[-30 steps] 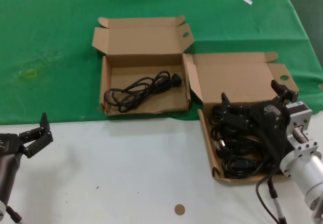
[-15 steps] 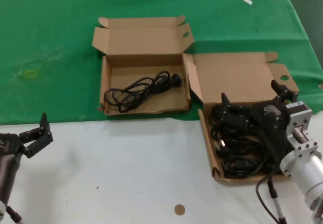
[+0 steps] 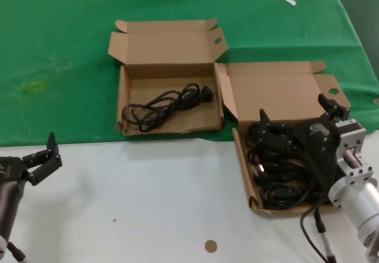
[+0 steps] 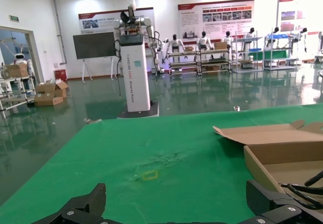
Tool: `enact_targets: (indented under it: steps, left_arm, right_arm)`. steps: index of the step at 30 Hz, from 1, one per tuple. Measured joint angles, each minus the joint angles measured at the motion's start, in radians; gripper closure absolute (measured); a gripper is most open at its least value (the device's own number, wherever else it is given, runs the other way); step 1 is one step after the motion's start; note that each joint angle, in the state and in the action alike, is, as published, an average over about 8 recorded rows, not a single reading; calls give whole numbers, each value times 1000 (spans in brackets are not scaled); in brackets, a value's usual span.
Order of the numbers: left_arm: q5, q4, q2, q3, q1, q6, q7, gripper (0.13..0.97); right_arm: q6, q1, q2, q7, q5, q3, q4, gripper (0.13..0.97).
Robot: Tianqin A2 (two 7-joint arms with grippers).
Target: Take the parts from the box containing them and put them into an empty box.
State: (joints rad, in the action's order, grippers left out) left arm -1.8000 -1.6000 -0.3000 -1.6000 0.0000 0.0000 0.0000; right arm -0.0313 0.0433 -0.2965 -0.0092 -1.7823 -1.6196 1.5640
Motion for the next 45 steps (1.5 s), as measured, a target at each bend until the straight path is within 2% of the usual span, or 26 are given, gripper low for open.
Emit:
enact_targets:
  steps: [45]
  left_arm:
    - [0, 0, 0, 0, 0, 0, 0, 132]
  right_arm:
    - [0, 0, 0, 0, 0, 0, 0, 129]
